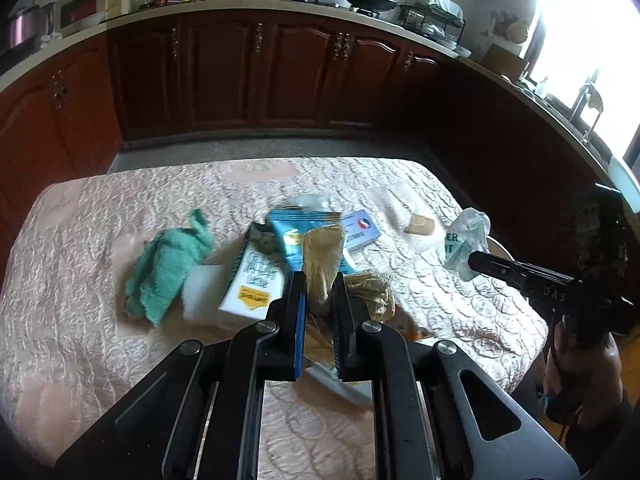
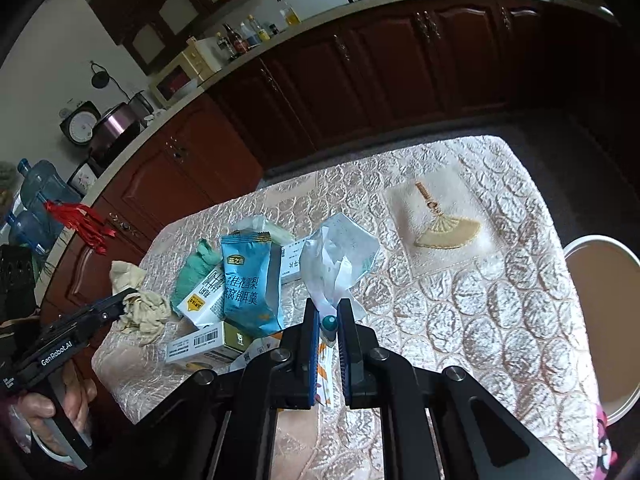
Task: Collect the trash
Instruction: 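Carry both items over the white bucket and open both tools to release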
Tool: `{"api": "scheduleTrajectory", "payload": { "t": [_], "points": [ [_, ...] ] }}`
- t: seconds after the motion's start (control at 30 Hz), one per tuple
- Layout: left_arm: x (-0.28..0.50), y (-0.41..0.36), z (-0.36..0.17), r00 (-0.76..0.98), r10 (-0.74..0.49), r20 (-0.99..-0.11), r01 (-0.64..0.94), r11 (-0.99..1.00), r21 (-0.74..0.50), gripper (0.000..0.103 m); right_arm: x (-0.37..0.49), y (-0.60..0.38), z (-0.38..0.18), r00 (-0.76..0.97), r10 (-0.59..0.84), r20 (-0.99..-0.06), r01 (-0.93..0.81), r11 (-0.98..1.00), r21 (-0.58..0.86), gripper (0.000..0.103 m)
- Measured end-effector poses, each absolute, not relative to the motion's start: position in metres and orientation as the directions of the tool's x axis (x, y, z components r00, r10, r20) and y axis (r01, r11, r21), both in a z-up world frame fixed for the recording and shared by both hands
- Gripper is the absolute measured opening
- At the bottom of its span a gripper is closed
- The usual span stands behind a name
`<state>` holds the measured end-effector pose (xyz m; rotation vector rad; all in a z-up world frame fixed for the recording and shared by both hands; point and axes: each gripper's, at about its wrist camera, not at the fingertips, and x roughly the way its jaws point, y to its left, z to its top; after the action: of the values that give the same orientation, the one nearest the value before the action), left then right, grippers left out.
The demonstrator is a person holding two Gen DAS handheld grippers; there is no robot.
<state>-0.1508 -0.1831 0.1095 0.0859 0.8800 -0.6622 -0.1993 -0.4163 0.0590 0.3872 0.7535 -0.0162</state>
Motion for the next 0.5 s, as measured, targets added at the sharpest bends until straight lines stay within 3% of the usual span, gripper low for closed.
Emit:
{"api": "scheduleTrajectory", "payload": {
  "t": [0.5],
  "points": [
    [-0.165, -0.276, 0.117, 0.401, -0.542, -0.738, 0.676, 0.719, -0.161, 0.009, -0.238, -0.461, 0.074, 0.754, 0.034, -0.656, 0.218, 0.929, 0.299, 0.008]
  ]
}}
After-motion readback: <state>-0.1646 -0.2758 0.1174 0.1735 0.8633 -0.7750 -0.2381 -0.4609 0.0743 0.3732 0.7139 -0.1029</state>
